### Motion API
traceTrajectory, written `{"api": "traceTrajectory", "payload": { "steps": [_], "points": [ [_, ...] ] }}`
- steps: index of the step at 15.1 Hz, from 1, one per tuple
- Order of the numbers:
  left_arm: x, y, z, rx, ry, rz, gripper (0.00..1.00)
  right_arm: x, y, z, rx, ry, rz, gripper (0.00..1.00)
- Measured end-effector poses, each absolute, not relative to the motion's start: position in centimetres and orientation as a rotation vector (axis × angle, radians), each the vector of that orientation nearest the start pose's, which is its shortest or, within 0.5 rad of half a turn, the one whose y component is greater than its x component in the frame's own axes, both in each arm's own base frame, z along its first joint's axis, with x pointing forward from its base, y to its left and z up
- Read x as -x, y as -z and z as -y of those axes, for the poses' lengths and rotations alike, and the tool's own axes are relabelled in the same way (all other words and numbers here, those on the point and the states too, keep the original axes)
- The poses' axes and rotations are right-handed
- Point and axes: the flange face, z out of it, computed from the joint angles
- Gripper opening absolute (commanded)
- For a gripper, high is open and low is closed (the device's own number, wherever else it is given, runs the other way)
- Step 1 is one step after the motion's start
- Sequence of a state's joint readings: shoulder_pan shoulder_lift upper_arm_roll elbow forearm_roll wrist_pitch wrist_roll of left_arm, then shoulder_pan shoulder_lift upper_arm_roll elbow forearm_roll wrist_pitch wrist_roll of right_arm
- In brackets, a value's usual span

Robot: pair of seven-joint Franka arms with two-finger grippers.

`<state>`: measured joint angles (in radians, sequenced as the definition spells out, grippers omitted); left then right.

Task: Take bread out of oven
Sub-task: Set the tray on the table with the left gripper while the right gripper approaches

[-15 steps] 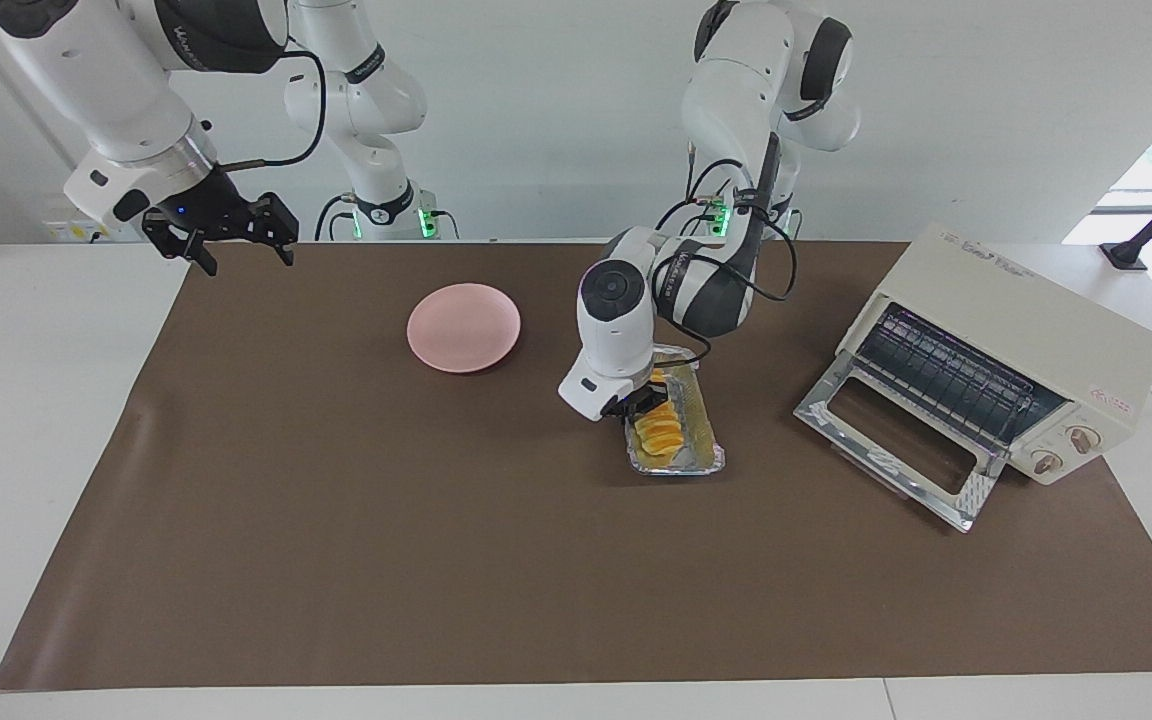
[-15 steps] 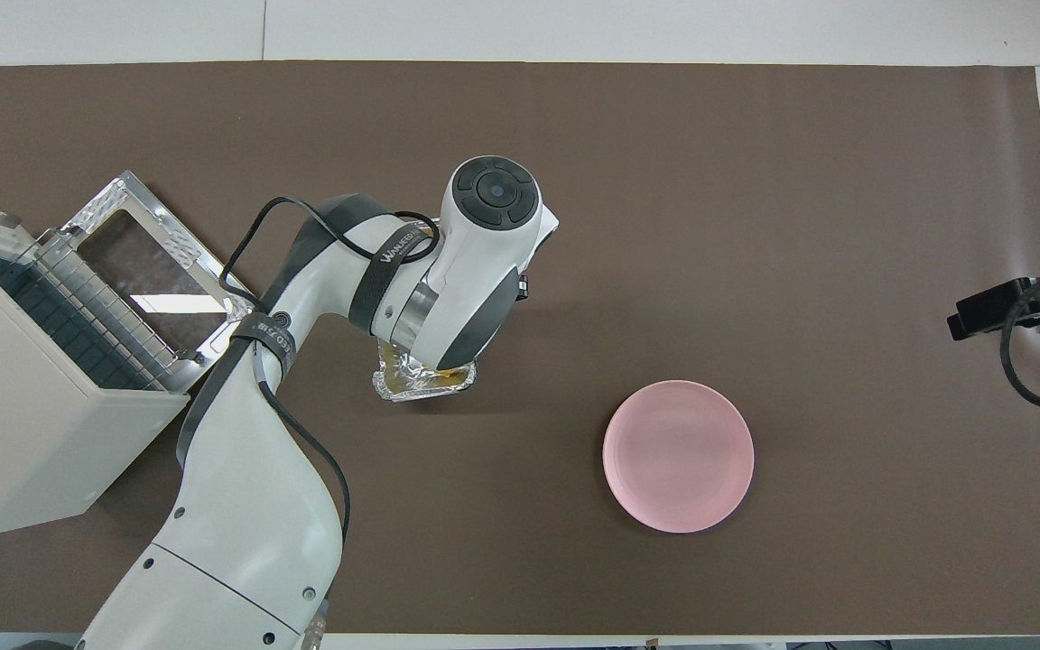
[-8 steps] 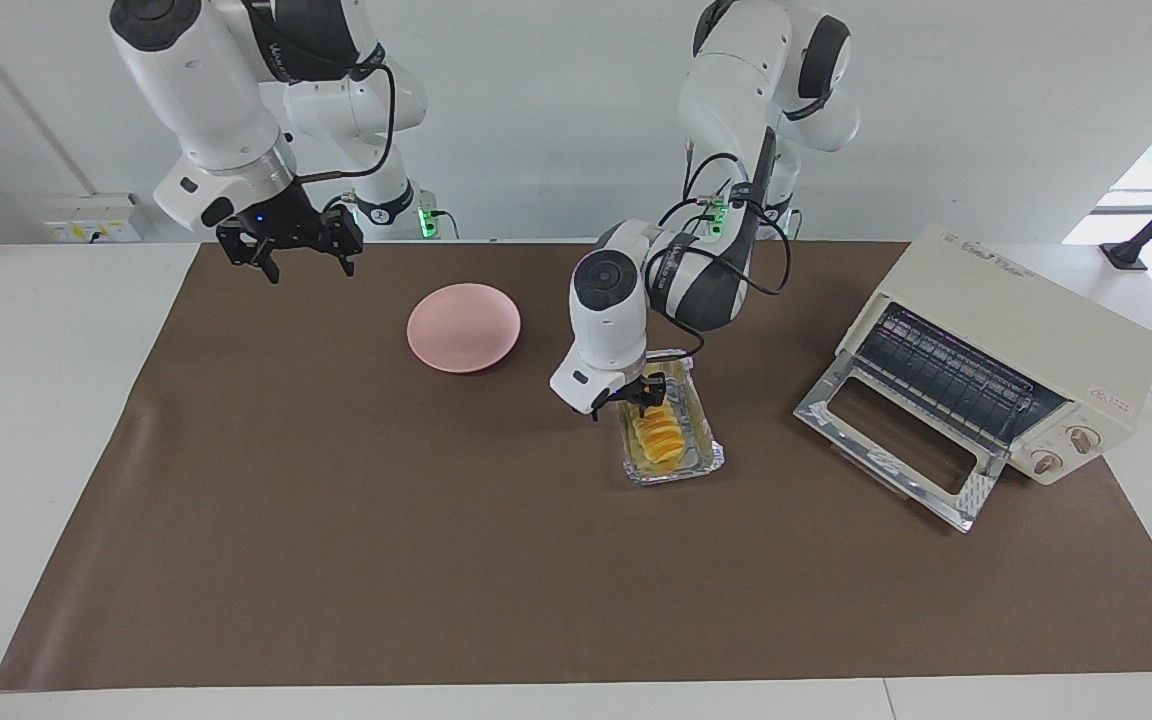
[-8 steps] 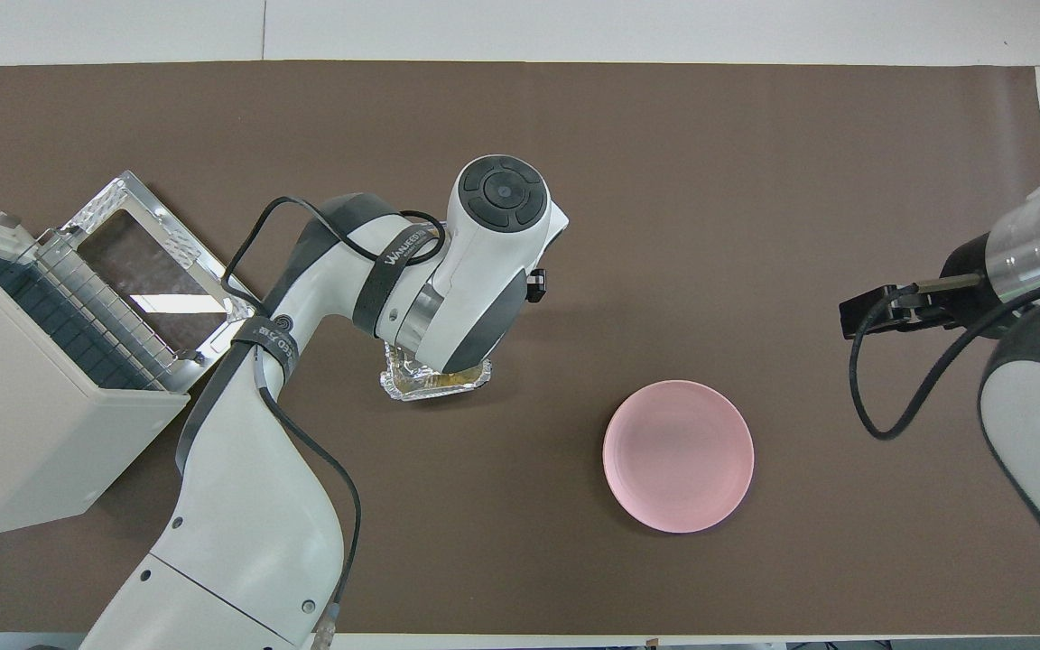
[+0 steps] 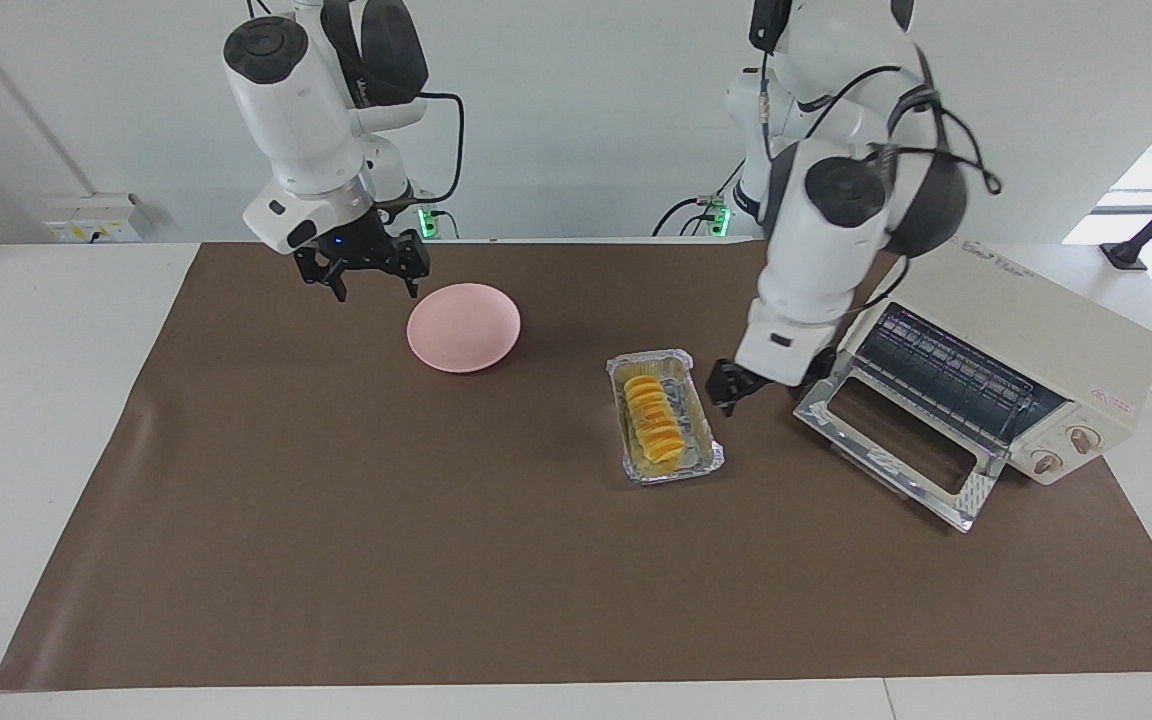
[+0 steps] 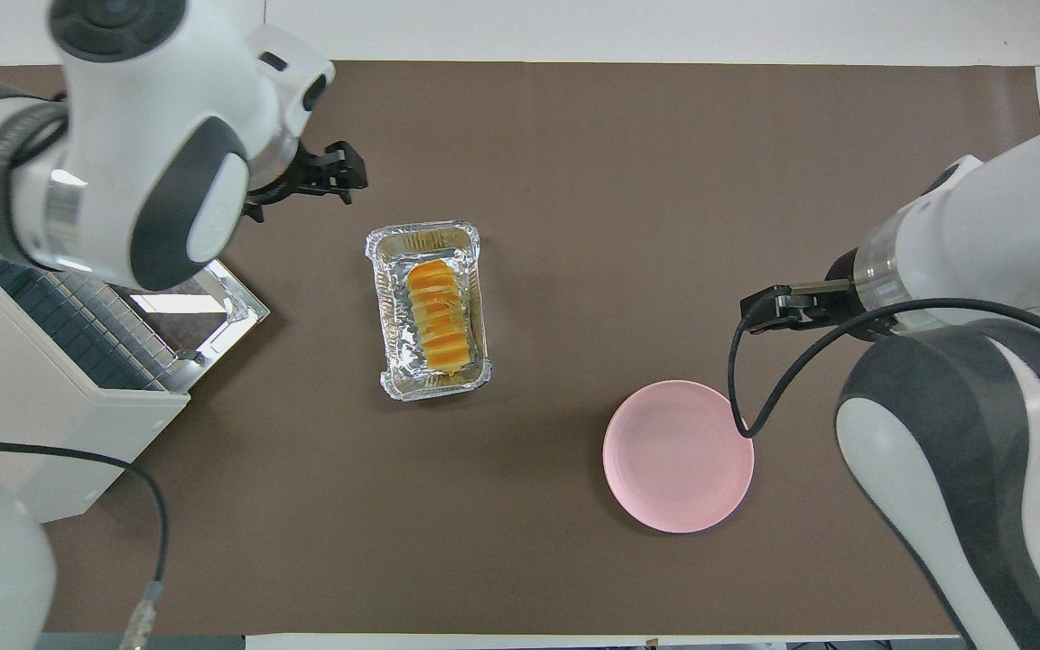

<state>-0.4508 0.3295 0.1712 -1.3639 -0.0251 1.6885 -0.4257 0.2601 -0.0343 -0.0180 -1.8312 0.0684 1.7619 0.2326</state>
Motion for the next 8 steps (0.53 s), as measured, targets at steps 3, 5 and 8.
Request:
{"api": "traceTrajectory", "payload": {
  "steps": [3,5,8],
  "points": [
    [-61.3,-57.3,10.9,3.105,-0.113,0.145,1.0,-54.3,-50.4,-19.0,3.048,-0.025,-0.074,1.0],
    [-60.2,-58.5,6.3,3.109,-0.201,0.082,1.0,-54.0,-47.9,-24.2,3.042,-0.007,-0.121,1.0],
    [-58.4,-60.0,3.4,3.111,-0.291,0.066,1.0,-53.6,-44.0,-30.4,3.029,0.002,-0.158,1.0]
  ]
}}
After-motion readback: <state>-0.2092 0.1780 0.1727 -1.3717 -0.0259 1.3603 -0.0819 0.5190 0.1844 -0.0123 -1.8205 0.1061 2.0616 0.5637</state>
